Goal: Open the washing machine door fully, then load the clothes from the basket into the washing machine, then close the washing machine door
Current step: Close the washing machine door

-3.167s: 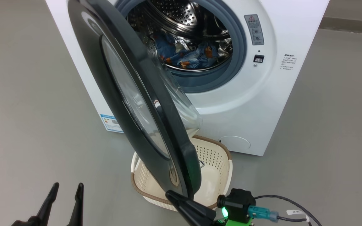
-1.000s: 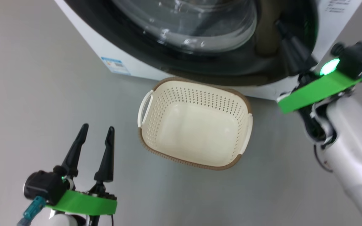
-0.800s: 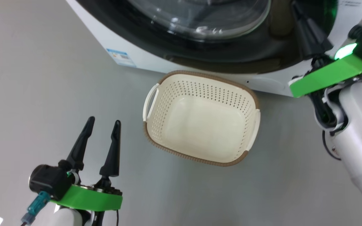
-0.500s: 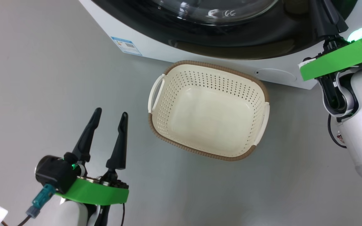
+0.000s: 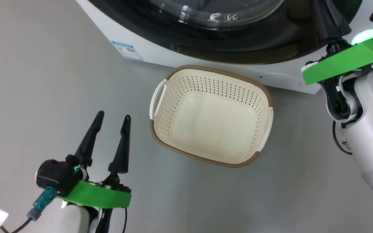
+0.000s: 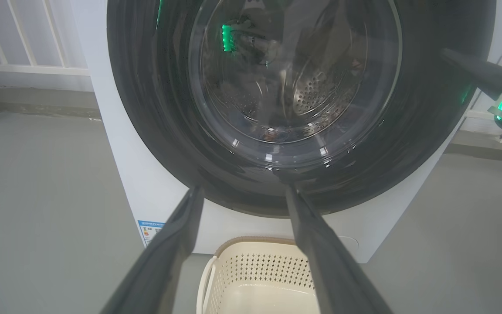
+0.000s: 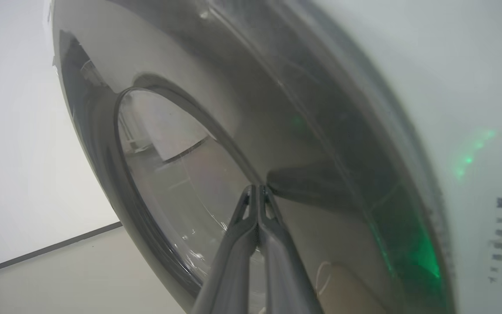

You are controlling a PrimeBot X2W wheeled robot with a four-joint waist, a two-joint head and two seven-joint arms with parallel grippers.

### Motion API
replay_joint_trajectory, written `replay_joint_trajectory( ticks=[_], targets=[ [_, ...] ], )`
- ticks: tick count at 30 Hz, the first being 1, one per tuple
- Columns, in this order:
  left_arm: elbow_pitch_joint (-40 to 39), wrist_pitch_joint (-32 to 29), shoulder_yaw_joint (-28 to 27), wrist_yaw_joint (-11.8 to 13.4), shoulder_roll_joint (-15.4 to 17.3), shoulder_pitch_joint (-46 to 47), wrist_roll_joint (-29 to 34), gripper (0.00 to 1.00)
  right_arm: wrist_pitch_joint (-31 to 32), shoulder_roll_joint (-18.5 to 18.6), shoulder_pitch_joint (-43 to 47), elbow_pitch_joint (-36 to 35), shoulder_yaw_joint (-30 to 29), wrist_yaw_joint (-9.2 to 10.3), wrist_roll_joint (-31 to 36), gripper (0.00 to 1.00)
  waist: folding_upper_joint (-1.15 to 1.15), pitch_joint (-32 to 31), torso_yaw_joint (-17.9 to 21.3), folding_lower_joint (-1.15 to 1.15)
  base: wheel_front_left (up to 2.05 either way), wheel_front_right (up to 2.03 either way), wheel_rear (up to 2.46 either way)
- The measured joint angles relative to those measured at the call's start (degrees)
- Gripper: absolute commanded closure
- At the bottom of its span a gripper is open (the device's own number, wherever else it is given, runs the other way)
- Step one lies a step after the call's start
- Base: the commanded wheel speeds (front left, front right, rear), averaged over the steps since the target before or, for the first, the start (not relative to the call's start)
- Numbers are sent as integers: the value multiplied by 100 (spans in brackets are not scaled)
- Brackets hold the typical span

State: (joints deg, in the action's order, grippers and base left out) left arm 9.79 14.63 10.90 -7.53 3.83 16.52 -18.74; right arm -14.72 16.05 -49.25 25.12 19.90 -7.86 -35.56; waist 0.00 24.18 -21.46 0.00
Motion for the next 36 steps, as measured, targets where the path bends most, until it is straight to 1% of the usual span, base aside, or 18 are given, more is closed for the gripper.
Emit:
replay_joint_trajectory(
  ticks=[5,6,7,8,9,10,11,12,19,26,36],
  targets=[
    [170,1,-131,0,120,-22,-40,0,0,-51,387,-116,137,22,-25,100,0,-220,113,0,0,0,0],
    [193,0,-166,0,147,-44,-40,0,0,-75,487,-126,186,22,-25,95,0,-268,143,0,0,0,0],
    [223,0,-201,0,177,-66,-40,0,0,-105,590,-132,236,22,-25,80,0,-319,176,-1,0,0,0],
    [253,0,-231,0,205,-94,-40,0,0,-145,688,-140,266,22,-25,62,0,-371,209,0,0,0,0],
    [287,0,-255,0,238,-132,-40,0,0,-177,782,-148,285,22,-25,51,0,-425,242,0,0,0,0],
    [331,0,-276,0,270,-171,-40,0,0,-198,876,-160,296,22,-25,21,0,-484,277,0,0,0,0],
    [363,0,-301,0,296,-205,-40,0,0,-210,966,-169,311,22,-25,2,0,-544,310,-1,0,0,0],
    [376,0,-325,0,327,-249,-40,0,0,-224,1062,-183,328,22,-25,0,0,-607,344,-1,0,0,0],
    [423,0,-460,0,557,-582,-38,0,0,-365,1803,-265,218,22,-25,0,0,-1034,616,-1,0,0,0],
    [445,0,-613,0,709,-776,-38,0,1,-364,2443,-286,0,22,-16,0,0,-1344,976,-1,0,0,0],
    [517,0,-772,0,895,-1129,-58,0,1,-336,3105,-333,-296,22,33,0,0,-1741,1471,-1,0,0,0]
  ],
)
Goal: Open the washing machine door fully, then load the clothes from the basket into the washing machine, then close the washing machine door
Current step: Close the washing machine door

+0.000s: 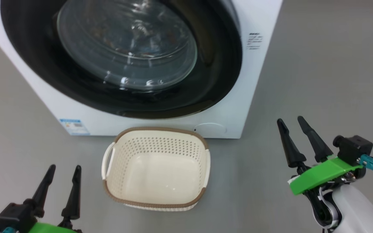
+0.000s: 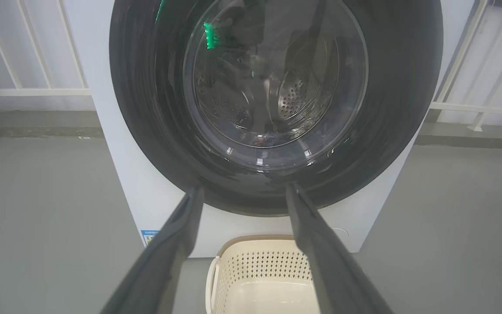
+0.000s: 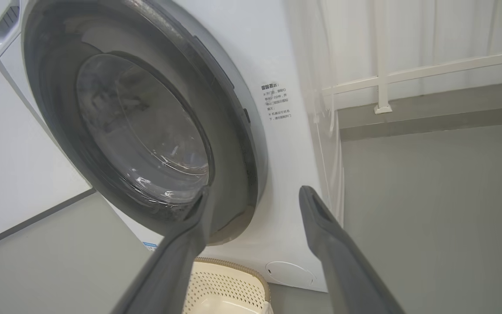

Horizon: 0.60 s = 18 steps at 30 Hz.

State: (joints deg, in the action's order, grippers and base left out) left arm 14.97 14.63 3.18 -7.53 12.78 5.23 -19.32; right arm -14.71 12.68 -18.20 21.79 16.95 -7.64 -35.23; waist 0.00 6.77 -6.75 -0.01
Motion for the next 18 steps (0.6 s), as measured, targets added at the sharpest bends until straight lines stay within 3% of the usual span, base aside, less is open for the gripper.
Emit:
replay_joint_trajectory(
  ticks=[18],
  targets=[
    [99,0,-365,0,58,-441,-140,0,0,156,508,-256,-268,1,67,0,0,-470,683,0,0,0,0]
  ],
)
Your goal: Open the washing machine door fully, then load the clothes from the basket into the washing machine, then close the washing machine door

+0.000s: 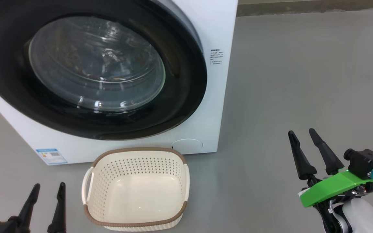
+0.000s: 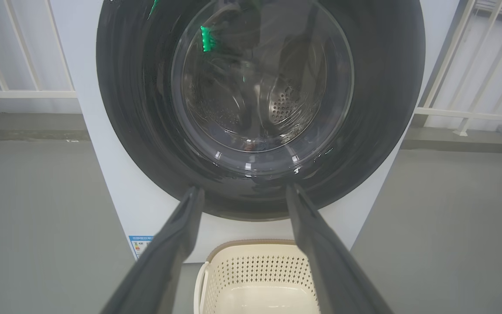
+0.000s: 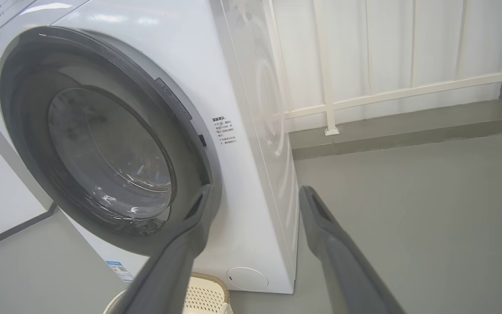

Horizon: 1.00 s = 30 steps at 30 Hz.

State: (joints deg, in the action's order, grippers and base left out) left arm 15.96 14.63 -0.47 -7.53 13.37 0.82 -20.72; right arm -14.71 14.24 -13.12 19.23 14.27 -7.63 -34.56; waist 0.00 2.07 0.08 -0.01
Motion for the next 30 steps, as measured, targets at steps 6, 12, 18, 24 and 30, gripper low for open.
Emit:
replay_joint_trajectory(
  ticks=[6,12,18,24,30],
  targets=[
    [0,0,-101,0,2,-69,-1,0,0,1,204,-59,-68,-1,34,0,0,-80,144,1,0,0,0],
    [-2,0,-268,0,-1,-143,0,0,0,3,408,-89,-143,0,82,0,0,-113,232,1,0,0,0],
    [-5,0,-369,0,-16,-221,12,0,0,-5,529,-109,-198,0,101,0,0,-100,262,0,0,0,0],
    [-12,0,-411,0,-64,-225,20,0,0,-45,550,-110,-250,0,101,0,0,-95,268,0,0,0,0],
    [-11,0,-472,0,-99,-235,23,0,0,-63,553,-119,-258,0,175,0,0,-108,263,1,0,0,0]
  ],
)
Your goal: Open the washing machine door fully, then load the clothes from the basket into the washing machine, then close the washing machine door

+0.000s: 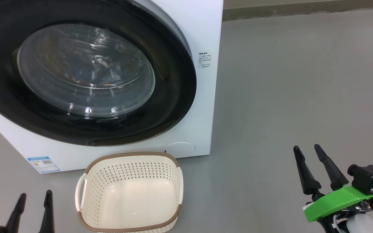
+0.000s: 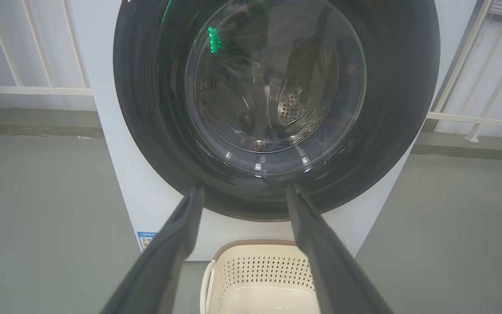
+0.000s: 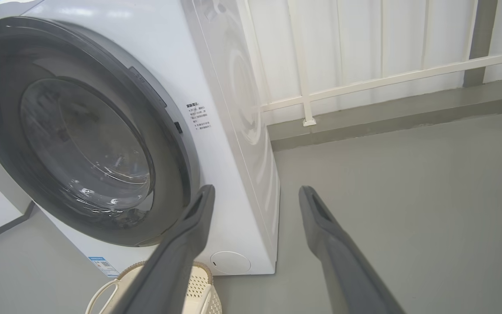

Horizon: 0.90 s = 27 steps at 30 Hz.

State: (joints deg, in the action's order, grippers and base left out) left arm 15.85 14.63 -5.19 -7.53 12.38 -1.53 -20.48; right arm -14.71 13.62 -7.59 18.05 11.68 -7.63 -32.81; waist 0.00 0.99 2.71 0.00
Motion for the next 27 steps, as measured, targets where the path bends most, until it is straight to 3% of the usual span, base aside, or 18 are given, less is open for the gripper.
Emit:
replay_joint_trajectory(
  ticks=[11,12,20,27],
  targets=[
    [31,-1,-179,0,-45,-2,280,0,0,-32,1,-10,-2,-1,70,0,0,20,9,0,0,0,0],
    [74,-2,-177,0,-67,-3,280,100,1,-59,7,45,3,-1,69,100,0,20,9,0,0,0,0],
    [530,-14,-51,0,-541,-139,264,100,36,-393,441,563,141,-1,60,100,0,20,9,1,0,0,0],
    [536,-144,-45,0,-577,-141,-121,100,130,-423,479,558,82,-1,-263,100,0,-1,-8,13,0,0,0]
  ],
)
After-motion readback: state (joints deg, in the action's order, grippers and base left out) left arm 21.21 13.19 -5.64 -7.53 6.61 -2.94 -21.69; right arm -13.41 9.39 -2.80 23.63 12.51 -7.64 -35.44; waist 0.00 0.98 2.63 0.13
